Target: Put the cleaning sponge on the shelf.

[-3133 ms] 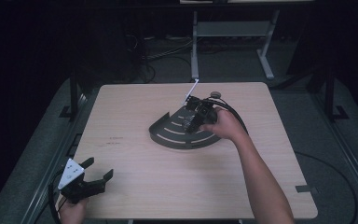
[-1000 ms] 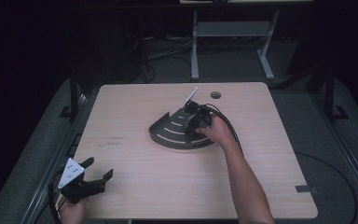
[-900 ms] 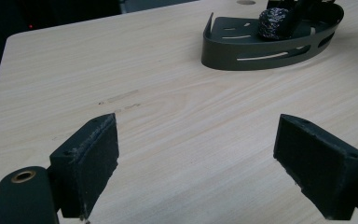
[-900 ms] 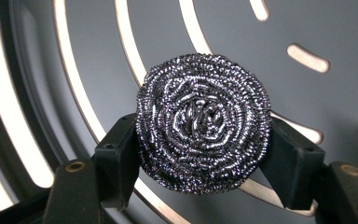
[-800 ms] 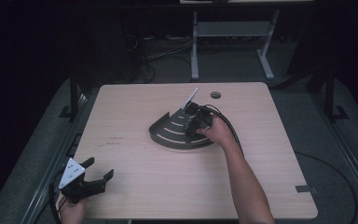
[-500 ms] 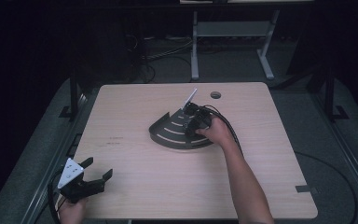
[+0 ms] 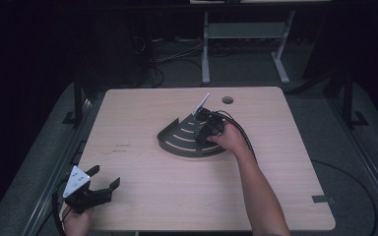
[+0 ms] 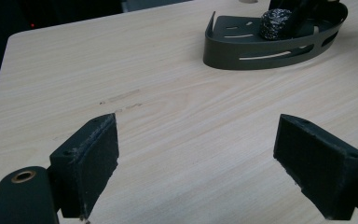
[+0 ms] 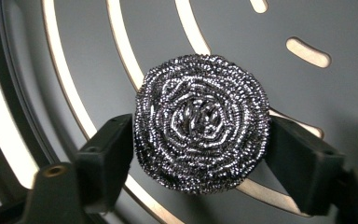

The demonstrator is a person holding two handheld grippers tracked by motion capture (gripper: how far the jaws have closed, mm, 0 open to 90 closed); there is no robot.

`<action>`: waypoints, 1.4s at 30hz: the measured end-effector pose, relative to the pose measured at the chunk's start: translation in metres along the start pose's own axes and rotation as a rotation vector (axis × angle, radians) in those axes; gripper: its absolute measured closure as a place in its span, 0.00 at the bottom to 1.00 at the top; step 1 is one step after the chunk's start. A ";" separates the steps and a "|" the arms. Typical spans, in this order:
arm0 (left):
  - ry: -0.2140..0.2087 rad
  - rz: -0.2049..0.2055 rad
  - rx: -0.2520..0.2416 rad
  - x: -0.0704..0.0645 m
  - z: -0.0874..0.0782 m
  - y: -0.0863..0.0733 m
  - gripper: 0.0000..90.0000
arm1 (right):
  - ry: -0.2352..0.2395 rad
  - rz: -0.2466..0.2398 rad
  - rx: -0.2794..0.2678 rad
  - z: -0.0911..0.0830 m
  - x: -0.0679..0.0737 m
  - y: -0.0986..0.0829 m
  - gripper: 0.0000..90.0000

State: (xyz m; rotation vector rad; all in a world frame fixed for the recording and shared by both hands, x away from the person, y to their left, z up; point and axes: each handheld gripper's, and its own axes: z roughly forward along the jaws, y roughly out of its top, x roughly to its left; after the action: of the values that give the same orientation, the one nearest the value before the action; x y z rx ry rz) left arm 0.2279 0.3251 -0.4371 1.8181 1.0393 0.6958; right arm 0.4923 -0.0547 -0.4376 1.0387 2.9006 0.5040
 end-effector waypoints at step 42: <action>-0.015 0.013 0.014 -0.001 0.001 -0.001 0.15 | 0.006 0.025 -0.099 -0.046 0.002 -0.023 0.20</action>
State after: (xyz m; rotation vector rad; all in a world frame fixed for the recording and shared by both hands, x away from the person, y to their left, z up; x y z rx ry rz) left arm 0.2276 0.3243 -0.4381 1.8409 1.0257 0.6838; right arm 0.4712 -0.0837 -0.4004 1.0629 2.8386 0.6455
